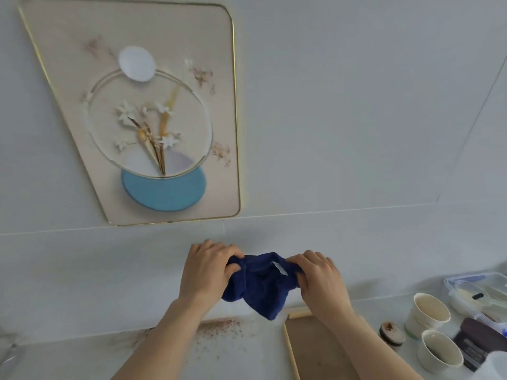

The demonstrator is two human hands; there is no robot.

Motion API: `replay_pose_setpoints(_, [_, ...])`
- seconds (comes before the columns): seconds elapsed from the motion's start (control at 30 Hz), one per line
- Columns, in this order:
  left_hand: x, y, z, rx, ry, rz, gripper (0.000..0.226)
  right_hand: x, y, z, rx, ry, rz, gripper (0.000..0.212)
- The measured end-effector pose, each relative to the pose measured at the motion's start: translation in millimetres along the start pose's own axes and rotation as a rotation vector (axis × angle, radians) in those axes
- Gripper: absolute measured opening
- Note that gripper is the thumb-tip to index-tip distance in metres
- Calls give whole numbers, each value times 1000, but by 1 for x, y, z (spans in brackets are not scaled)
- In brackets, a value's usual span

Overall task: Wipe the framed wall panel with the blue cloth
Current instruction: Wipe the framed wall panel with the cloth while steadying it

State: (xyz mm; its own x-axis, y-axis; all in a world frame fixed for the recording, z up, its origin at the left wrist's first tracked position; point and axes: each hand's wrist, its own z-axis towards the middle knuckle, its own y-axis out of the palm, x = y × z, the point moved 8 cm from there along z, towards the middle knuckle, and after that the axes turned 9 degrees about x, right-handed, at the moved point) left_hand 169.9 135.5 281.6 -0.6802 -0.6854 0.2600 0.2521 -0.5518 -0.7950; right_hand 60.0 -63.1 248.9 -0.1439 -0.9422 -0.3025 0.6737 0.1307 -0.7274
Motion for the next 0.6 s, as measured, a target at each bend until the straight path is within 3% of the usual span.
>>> replay_pose_setpoints(0.13, [-31,-54,13,85,-5,25,15,-57,-12,29,52,-69,19,32])
replay_pose_setpoints(0.23, [-52,-90,23,155,-27,-1,14,-89,-18,52,32,-10,132,33])
replay_pose_setpoints(0.33, [-68,-120,33,251,-67,-137,13,-114,-36,75,24,238,535,38])
replay_pose_setpoints(0.43, [-71,-141,44,339,-113,-351,15,-132,-48,88,68,560,991,31])
replay_pose_setpoints(0.6, [-50,-159,57,416,-87,-557,18,-163,-39,95,33,833,1427,31])
